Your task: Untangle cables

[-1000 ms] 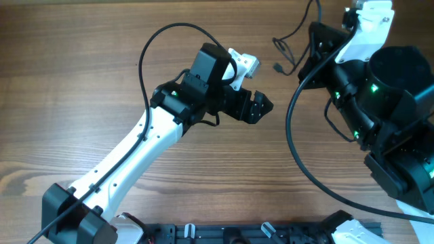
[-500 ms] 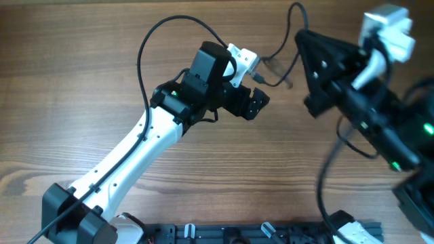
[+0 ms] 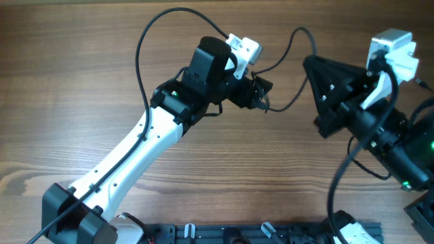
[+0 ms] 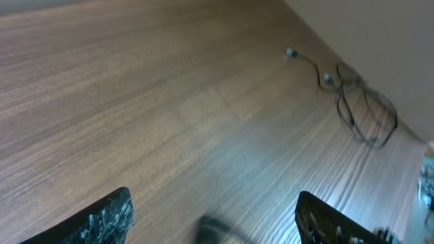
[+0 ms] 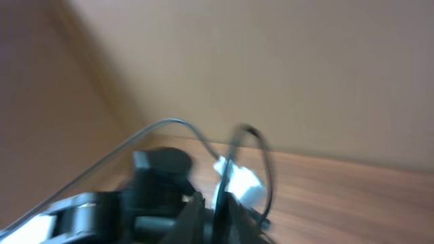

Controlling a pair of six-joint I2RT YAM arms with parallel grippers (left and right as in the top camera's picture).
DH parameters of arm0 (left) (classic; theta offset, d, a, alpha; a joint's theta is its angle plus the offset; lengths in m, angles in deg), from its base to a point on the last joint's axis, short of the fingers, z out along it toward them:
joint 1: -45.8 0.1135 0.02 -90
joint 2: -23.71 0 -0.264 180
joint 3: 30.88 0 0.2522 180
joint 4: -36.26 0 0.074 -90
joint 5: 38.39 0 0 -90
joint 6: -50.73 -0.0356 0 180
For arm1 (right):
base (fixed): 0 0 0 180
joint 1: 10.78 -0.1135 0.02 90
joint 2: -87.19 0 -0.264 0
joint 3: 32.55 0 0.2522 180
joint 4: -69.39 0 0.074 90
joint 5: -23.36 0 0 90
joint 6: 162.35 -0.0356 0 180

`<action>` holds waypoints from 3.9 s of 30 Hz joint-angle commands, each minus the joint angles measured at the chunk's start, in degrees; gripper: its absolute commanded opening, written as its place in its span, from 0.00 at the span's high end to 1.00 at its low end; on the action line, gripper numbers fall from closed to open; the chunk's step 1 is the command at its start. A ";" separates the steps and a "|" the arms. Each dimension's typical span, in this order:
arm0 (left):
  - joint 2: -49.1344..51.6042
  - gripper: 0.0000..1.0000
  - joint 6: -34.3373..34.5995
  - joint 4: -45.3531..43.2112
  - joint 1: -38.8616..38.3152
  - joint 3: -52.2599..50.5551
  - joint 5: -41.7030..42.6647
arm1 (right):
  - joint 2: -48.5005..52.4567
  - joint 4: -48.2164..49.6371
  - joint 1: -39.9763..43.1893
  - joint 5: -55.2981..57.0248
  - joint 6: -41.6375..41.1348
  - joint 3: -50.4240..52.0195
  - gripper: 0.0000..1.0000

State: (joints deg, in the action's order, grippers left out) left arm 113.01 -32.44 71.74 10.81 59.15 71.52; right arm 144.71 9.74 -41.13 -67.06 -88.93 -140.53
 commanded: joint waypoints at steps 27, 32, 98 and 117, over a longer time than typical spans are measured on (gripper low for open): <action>-4.63 0.21 10.34 -4.39 3.78 0.13 10.14 | 10.82 -14.32 0.02 17.40 -0.52 -0.28 0.00; -7.41 0.19 9.92 -4.37 3.87 0.13 10.29 | 14.23 -17.27 0.02 -4.28 16.61 -0.28 0.00; -7.98 0.24 8.46 5.18 15.72 0.11 1.75 | 33.03 -5.20 -1.68 -32.70 20.85 0.20 0.96; -7.98 0.12 3.82 14.45 15.72 0.11 1.73 | 30.32 -4.39 -1.60 -27.65 18.93 0.13 0.96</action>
State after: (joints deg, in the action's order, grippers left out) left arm 105.58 -24.61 84.24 27.16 59.13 71.97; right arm 176.84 3.42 -42.62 -96.81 -69.52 -140.22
